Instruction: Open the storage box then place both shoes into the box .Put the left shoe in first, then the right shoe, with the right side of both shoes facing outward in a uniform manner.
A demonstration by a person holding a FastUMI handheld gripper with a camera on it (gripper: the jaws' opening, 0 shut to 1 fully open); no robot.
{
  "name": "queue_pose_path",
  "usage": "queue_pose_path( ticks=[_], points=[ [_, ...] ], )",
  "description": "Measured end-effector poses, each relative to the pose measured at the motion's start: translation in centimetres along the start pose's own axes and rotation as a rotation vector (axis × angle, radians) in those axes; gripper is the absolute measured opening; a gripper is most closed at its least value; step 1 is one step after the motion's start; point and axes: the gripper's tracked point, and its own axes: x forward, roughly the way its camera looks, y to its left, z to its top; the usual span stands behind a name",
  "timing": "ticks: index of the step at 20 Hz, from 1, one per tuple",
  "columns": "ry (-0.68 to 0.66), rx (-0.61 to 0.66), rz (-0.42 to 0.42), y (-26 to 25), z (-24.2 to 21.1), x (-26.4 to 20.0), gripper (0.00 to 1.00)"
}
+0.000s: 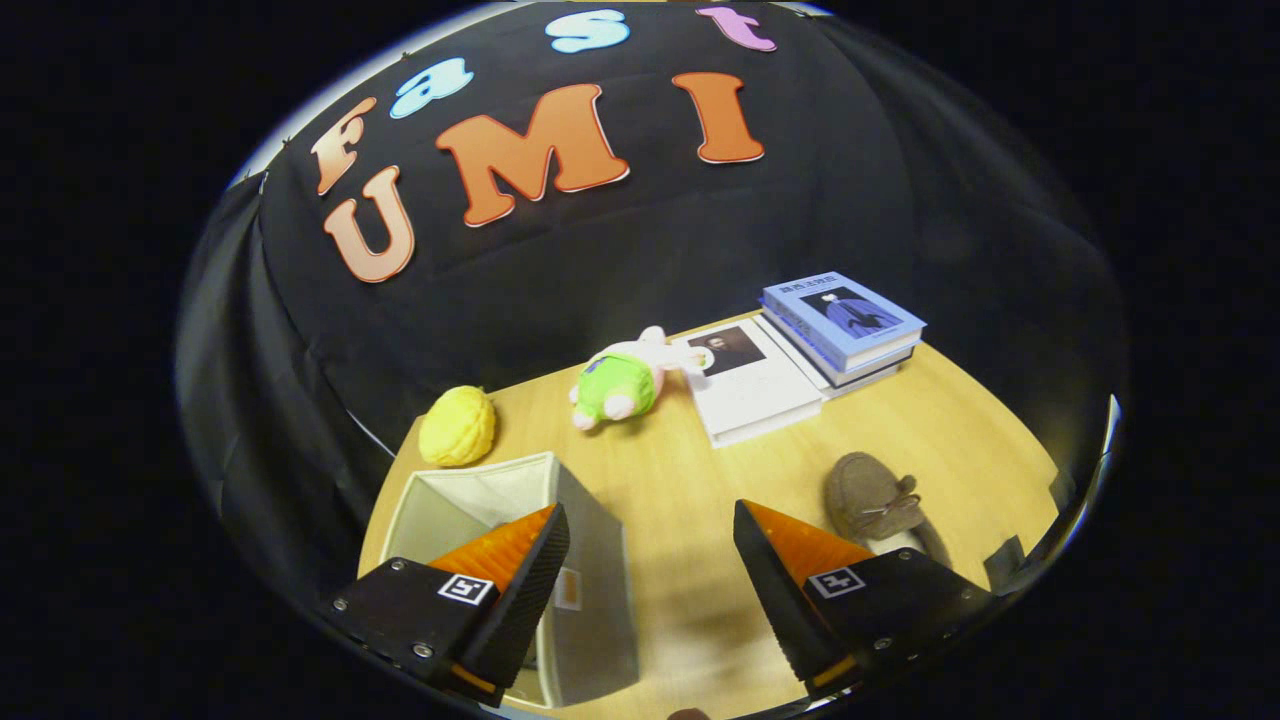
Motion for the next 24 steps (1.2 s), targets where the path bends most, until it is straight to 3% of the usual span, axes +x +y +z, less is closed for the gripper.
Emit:
queue_pose_path(
  ticks=[11,20,24],
  points=[
    [0.047,0.021,-0.178,-16.1,-2.6,1.3,0.98],
    [0.147,0.042,-0.204,-22.7,-8.1,3.2,0.98],
    [0.183,0.048,-0.197,-23.5,-9.9,4.6,0.93]
  ],
)
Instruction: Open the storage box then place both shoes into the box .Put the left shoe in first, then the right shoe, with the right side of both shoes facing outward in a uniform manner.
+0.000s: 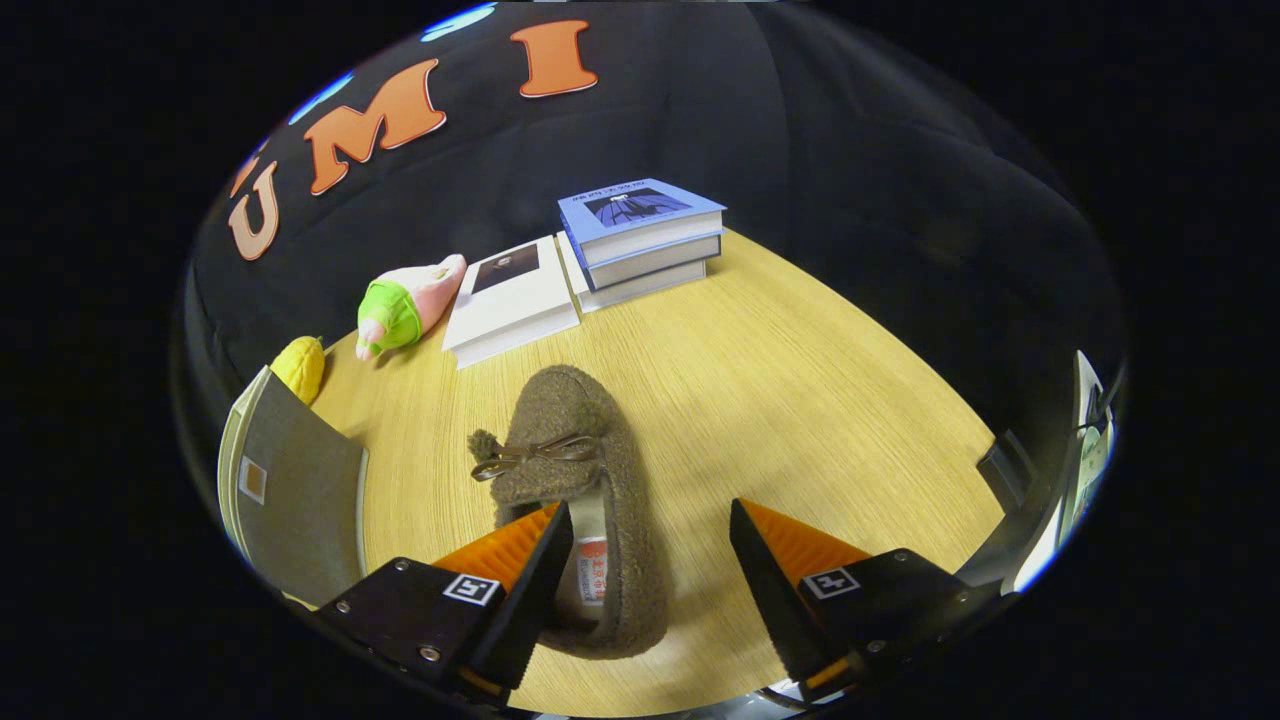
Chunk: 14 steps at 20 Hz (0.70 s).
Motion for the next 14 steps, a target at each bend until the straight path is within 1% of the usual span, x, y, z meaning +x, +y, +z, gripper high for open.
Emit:
queue_pose_path(
  ticks=[2,3,4,6,7,8,9,10,11,14],
  points=[
    [0.022,-0.003,0.008,0.0,-0.7,0.8,0.87],
    [0.035,-0.003,0.012,0.1,-0.9,1.0,0.77],
    [0.04,0.006,0.028,0.4,-0.9,1.3,0.71],
    [0.044,0.021,0.047,1.1,-0.9,1.6,0.49],
    [0.042,0.02,0.034,1.1,-0.8,1.8,0.33],
    [0.032,0.014,0.012,0.7,-0.5,1.8,0.24],
    [0.023,0.017,-0.004,0.7,-0.2,1.6,0.1],
    [0.017,0.031,-0.009,1.0,0.0,1.4,0.05],
    [0.017,0.043,-0.011,1.3,0.1,1.0,0.04],
    [-0.014,0.073,-0.011,2.5,1.4,-0.7,0.02]
  ],
)
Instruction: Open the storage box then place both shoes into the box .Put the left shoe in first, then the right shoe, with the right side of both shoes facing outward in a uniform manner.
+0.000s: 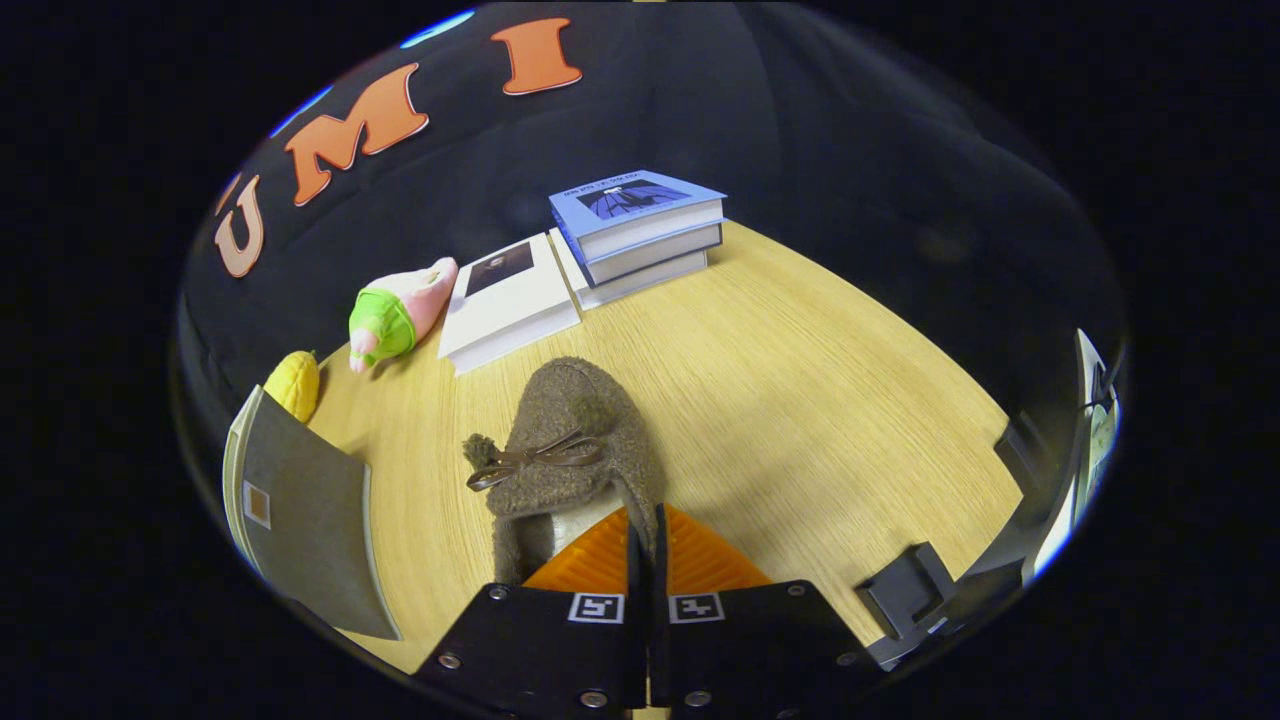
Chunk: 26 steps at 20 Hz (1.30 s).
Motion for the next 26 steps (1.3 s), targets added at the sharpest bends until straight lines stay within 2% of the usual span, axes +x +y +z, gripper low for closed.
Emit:
queue_pose_path(
  ticks=[8,11,14,22,26],
  points=[
    [-0.089,0.072,0.091,8.8,4.8,-7.6,0.02],
    [-0.115,0.069,0.134,13.4,6.0,-10.4,0.02],
    [-0.12,0.039,0.137,17.3,6.3,-11.9,0.02],
    [-0.087,0.066,0.219,28.1,1.8,-13.6,0.02],
    [-0.026,0.033,0.24,30.3,-1.1,-13.5,0.02]
  ],
)
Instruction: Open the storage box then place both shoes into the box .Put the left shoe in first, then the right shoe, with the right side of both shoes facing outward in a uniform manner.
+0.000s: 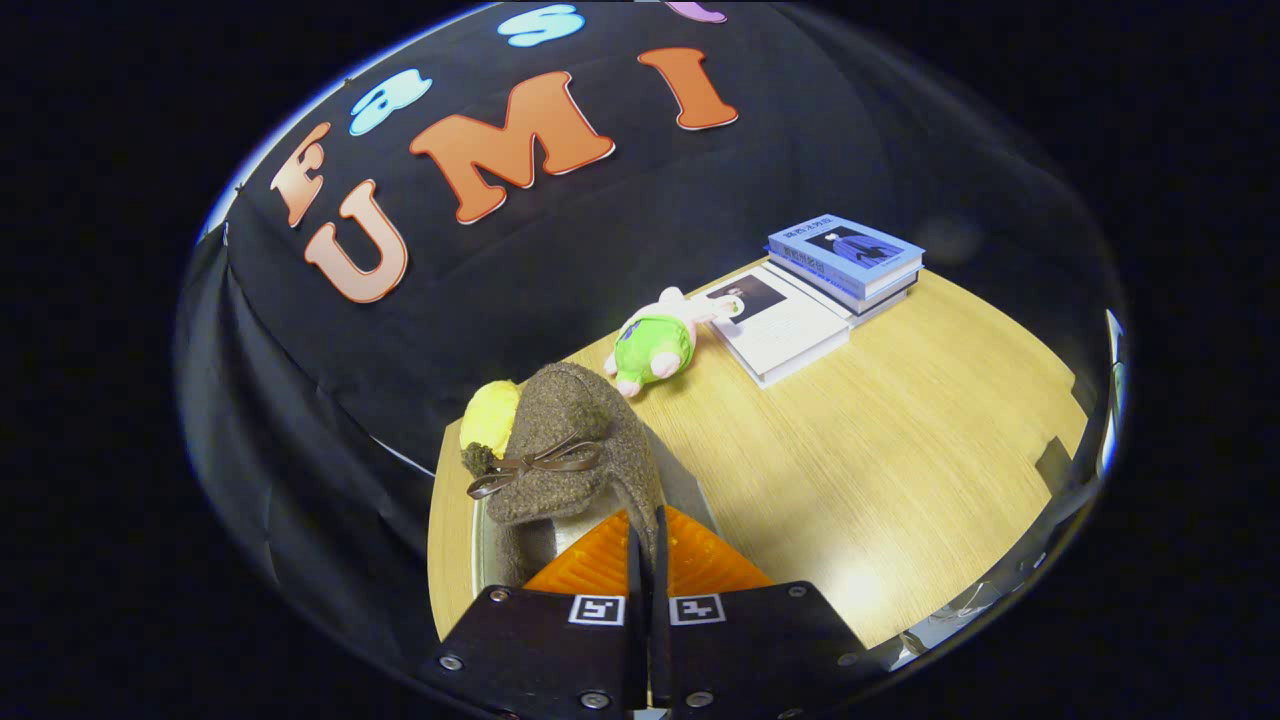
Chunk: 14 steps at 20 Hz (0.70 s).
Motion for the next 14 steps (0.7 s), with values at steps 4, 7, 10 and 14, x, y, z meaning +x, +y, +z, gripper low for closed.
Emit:
queue_pose_path(
  ticks=[4,7,10,14],
  points=[
    [0.042,-0.025,-0.01,0.2,-2.6,2.0,0.03],
    [0.082,-0.029,-0.02,-0.1,-4.0,2.7,0.03],
    [0.108,-0.021,-0.001,0.6,-4.4,2.2,0.11],
    [0.055,-0.016,0.071,3.0,-1.8,0.3,0.35]
  ],
)
